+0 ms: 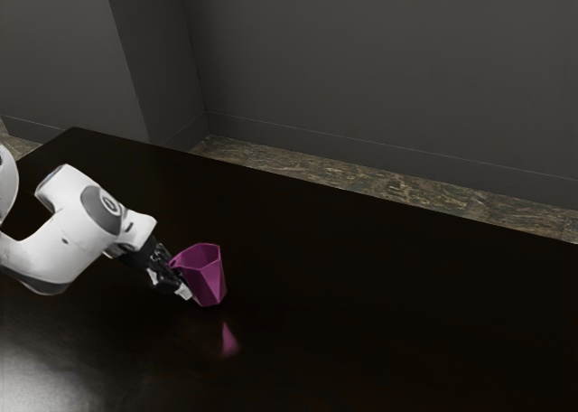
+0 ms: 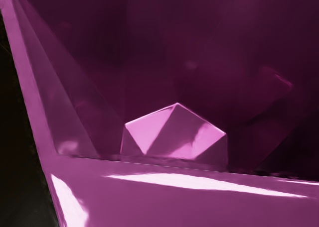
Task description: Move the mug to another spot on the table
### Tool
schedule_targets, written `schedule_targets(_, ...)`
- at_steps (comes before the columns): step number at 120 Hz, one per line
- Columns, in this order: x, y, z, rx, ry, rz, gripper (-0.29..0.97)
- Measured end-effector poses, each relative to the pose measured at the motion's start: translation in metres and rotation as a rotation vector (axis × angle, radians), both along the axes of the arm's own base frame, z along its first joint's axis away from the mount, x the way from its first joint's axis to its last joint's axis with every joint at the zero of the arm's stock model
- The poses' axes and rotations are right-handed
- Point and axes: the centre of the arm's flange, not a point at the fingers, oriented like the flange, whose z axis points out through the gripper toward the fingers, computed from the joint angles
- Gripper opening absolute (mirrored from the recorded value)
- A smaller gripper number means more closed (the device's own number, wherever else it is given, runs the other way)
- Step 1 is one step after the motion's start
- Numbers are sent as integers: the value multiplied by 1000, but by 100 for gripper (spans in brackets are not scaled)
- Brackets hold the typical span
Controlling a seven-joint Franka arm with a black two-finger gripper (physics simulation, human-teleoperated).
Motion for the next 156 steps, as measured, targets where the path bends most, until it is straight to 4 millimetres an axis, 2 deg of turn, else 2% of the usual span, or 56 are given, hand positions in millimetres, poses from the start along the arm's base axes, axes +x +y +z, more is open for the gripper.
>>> schedule_targets(33, -1, -8, -4, -10, 14, 14, -10)
schedule_targets(59, -1, -12, -11, -29, 40, 9, 35)
schedule_targets(69, -3, -13, -13, -34, 49, 9, 46)
schedule_targets(83, -17, -14, -17, -39, 71, 15, 55)
schedule_targets(107, -32, -16, -9, -37, 70, 20, 63)
schedule_targets(142, -59, -19, -5, -34, 78, 30, 67)
schedule_targets(156, -71, -11, -2, -33, 78, 55, 67)
